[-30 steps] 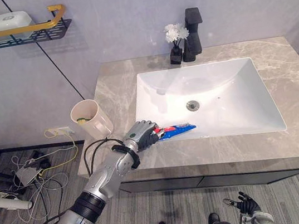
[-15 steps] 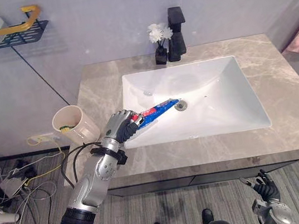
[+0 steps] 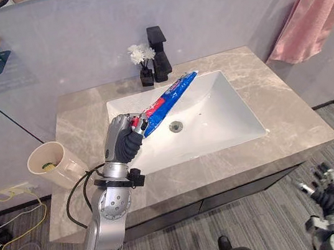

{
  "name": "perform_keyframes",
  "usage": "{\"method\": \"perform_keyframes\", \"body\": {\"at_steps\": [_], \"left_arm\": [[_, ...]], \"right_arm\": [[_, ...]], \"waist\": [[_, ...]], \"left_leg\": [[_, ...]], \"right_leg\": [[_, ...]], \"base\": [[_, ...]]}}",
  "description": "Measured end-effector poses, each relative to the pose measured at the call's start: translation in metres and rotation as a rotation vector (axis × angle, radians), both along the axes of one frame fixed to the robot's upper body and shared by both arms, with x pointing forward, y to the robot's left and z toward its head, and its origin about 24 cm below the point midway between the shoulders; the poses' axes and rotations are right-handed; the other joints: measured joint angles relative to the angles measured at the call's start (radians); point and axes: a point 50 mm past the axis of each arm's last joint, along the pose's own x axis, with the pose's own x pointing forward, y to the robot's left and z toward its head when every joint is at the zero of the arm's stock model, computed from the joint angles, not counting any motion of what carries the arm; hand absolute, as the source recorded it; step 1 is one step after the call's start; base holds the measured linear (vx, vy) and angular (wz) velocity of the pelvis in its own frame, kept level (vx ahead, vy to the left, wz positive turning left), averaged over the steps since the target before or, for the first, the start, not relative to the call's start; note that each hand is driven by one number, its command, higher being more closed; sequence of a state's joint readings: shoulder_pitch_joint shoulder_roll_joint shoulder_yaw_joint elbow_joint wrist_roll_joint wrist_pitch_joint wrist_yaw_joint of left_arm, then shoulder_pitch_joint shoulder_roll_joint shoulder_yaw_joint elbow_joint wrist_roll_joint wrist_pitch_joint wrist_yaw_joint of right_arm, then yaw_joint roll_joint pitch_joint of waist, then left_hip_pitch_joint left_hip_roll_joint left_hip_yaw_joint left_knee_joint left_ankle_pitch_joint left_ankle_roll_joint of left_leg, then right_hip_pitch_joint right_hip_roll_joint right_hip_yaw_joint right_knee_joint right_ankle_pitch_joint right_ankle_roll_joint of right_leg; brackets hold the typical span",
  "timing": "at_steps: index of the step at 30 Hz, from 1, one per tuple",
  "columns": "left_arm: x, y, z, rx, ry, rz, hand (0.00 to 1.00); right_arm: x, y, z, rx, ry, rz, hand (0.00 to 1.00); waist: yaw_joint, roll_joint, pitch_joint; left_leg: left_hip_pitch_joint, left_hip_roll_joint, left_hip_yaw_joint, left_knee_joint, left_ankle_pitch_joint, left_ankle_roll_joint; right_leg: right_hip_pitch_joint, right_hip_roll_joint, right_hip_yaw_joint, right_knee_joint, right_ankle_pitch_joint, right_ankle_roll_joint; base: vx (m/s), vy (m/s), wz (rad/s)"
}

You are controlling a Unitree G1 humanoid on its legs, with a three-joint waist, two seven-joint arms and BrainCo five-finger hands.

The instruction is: Organize washtable

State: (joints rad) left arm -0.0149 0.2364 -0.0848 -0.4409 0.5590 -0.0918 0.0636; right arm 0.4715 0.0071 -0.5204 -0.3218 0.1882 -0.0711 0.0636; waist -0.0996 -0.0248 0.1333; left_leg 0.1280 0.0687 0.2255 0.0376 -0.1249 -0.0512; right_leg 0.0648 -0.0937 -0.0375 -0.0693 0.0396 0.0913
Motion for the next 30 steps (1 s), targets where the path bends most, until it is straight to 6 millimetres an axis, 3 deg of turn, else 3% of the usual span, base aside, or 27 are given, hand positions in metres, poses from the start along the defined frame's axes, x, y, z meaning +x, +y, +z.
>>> {"method": "perform_keyframes", "body": {"at_steps": [4, 8, 14, 18, 30], "left_arm": [[-0.006, 0.0, -0.001, -0.018, 0.02, -0.027, 1.0], [-0.007, -0.001, -0.003, -0.024, 0.037, -0.043, 1.0], [-0.009, -0.023, 0.0, -0.07, 0.028, -0.16, 1.0], [-0.008, -0.032, 0.007, -0.089, -0.01, -0.2, 1.0], [-0.009, -0.044, 0.012, -0.14, -0.049, -0.249, 1.0]], "right_arm": [[0.009, 0.001, 0.036, -0.1, -0.136, 0.094, 0.0], [0.026, 0.005, 0.056, -0.113, -0.264, 0.148, 0.0], [0.078, 0.053, 0.084, 0.05, -0.526, 0.453, 0.0], [0.098, 0.073, 0.081, 0.2, -0.567, 0.557, 0.0], [0.113, 0.11, 0.068, 0.494, -0.57, 0.729, 0.0]], "waist": [[0.003, -0.018, -0.012], [0.005, -0.02, -0.022], [0.035, -0.003, -0.051], [0.063, 0.001, -0.057], [0.062, -0.013, -0.069]], "left_leg": [[-0.002, 0.0, -0.003, 0.001, 0.0, 0.0], [-0.015, -0.002, -0.018, 0.004, 0.0, 0.001], [-0.058, -0.005, -0.065, 0.016, 0.005, 0.002], [-0.067, -0.014, -0.106, 0.015, 0.015, 0.006], [-0.08, -0.036, -0.15, -0.004, 0.043, 0.019]], "right_leg": [[-0.001, 0.0, -0.002, 0.001, 0.0, 0.0], [-0.005, -0.004, -0.016, 0.001, -0.001, 0.001], [-0.016, -0.009, -0.065, -0.001, -0.001, 0.002], [-0.002, -0.014, -0.111, -0.001, -0.001, 0.002], [0.002, -0.039, -0.163, 0.0, -0.002, 0.003]], "base": [[0.0, 0.0, 0.0], [-0.01, -0.016, 0.11], [0.01, -0.021, 0.21], [0.01, -0.009, 0.35], [-0.03, -0.002, 0.13]]}}
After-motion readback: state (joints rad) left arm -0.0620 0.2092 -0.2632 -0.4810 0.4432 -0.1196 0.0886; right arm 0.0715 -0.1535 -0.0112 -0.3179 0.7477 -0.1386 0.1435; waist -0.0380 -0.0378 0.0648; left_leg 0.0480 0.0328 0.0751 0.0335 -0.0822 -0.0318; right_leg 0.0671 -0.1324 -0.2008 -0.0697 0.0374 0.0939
